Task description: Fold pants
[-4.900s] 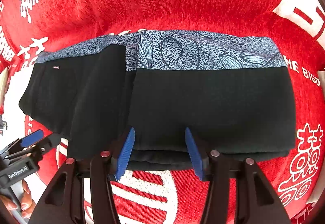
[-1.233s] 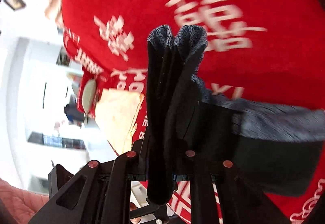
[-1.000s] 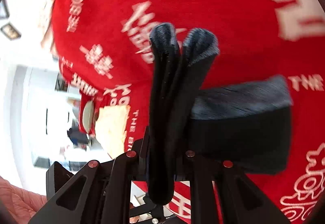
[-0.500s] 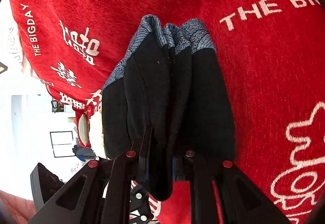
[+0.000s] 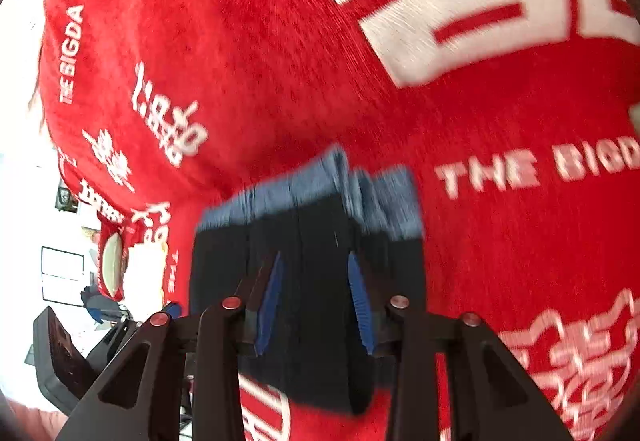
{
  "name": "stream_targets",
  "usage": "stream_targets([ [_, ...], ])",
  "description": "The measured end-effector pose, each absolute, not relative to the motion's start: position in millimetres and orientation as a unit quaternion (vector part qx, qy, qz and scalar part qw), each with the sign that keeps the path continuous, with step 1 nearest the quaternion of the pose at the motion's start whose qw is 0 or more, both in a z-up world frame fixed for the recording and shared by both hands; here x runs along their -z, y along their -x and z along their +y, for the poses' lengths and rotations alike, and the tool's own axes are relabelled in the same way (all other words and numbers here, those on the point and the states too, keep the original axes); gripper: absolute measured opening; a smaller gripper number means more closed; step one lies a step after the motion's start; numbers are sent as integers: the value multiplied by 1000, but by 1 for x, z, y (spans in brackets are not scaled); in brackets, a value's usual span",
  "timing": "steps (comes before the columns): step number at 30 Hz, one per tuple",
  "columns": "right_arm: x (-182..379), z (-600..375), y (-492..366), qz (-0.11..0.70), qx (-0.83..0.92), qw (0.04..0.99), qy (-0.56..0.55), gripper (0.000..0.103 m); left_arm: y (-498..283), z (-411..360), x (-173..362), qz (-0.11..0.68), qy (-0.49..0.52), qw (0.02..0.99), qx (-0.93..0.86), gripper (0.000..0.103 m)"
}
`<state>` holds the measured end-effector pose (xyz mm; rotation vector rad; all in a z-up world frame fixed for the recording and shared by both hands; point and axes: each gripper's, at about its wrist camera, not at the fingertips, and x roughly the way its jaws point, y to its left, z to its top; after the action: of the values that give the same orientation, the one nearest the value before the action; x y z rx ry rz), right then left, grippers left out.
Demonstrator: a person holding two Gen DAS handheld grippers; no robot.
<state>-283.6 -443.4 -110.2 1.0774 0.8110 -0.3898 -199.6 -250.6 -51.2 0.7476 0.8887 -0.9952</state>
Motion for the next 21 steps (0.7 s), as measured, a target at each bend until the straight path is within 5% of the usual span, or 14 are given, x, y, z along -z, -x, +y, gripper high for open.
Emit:
stream_targets([
  [5, 128, -455, 253, 399, 166, 763, -482, 37, 144, -245, 82, 459, -309, 740, 382, 53],
  [8, 130, -451, 248, 423, 167, 758, -469, 6, 135, -246, 102, 483, -300, 732, 374, 53],
  [21, 148, -437, 290, 429, 194, 738, -484, 4, 175, -257, 110, 457, -335, 709, 420, 61],
])
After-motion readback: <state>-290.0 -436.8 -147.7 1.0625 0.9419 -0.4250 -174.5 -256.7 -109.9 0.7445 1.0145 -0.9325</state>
